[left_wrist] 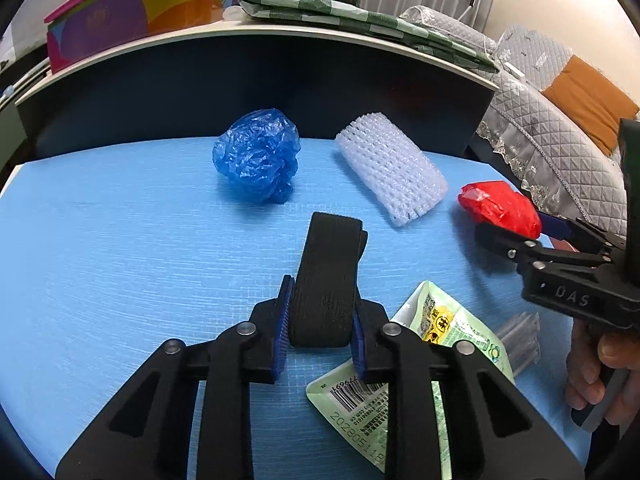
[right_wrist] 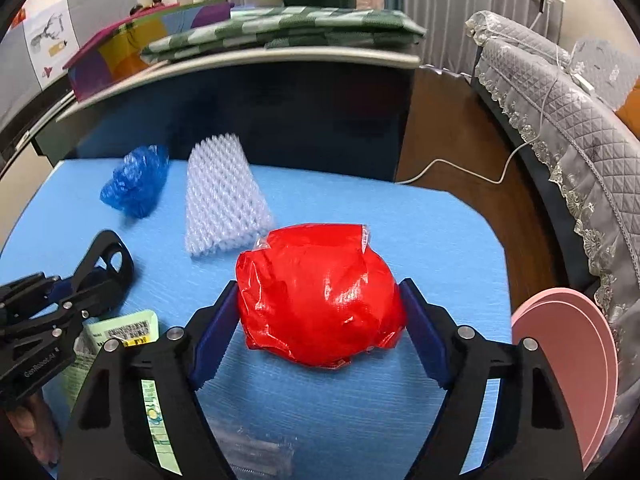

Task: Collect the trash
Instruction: 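Carry the black band and red bag over the pink bin with both tools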

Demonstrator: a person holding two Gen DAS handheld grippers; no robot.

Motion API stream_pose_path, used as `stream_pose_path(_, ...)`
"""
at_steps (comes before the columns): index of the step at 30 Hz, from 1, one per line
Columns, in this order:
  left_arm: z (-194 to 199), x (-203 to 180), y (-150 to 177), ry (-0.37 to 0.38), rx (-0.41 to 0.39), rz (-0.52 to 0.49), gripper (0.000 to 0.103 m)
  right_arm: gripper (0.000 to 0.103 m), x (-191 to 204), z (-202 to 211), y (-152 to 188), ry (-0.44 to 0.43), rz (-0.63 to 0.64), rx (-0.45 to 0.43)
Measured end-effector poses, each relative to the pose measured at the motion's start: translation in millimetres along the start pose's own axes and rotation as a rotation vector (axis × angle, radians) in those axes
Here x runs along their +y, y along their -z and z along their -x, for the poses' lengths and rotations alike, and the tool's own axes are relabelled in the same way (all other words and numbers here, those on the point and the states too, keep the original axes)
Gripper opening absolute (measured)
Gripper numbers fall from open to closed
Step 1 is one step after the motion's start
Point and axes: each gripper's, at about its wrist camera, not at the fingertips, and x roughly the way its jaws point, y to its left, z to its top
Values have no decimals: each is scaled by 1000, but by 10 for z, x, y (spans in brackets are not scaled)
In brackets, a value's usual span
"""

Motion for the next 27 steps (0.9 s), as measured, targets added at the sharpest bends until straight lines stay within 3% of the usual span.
stream_pose_path(9,214,-61,-33,6,-52,-11,24,77,-21,349,-3,16,-18,-57)
stream_pose_path(27,1019,-408,89,48,-173,-81,24,77,-121,1590,205,67,-36,-203)
